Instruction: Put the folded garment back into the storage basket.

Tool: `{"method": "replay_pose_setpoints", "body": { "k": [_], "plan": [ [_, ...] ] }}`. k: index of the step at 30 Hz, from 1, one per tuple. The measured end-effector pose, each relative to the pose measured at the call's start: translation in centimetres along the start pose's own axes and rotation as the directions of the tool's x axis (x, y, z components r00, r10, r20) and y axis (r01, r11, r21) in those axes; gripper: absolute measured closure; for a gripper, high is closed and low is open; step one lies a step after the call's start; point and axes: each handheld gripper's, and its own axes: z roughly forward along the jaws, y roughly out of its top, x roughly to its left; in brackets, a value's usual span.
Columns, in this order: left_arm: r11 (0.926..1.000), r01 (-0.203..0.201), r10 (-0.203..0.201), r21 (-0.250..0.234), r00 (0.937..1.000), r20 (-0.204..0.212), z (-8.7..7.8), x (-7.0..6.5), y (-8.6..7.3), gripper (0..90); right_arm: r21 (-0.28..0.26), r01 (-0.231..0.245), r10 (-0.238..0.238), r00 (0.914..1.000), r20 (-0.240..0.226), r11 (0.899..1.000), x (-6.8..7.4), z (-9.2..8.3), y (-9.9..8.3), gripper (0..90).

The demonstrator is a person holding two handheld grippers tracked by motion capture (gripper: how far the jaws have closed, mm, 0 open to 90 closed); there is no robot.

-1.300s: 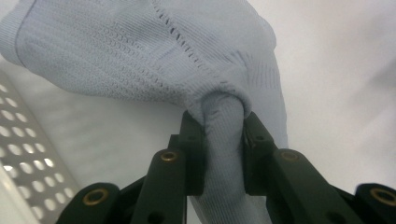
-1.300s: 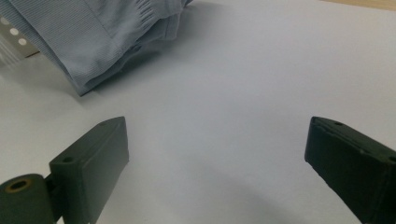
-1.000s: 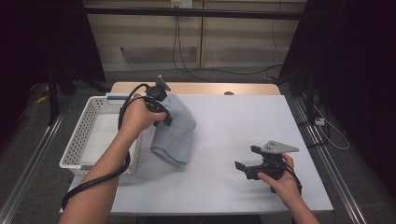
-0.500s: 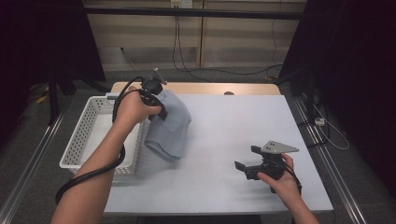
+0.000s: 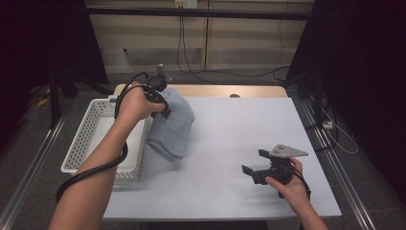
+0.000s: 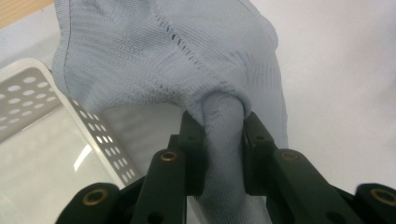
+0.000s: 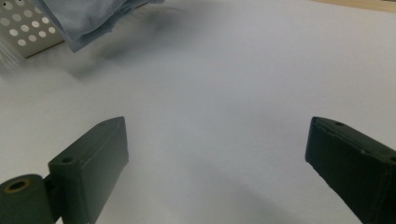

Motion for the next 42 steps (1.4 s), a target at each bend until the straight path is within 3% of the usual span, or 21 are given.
{"method": "replay_pose_setpoints", "body": {
  "k": [21,42],
  "plan": [
    [0.9997,0.006,-0.006,0.025,0.9998,-0.019,-1.8,0.8,1.5,74.4,-0.006,0.002,-0.002,1.0,0.002,1.0,-0.2,-0.2,0.0,5.6],
    [0.9998,0.004,-0.003,0.018,0.9987,-0.051,-3.0,2.3,2.7,74.3,-0.005,-0.004,0.004,1.0,0.001,1.0,-0.2,-0.3,-0.1,5.6]
  ]
}}
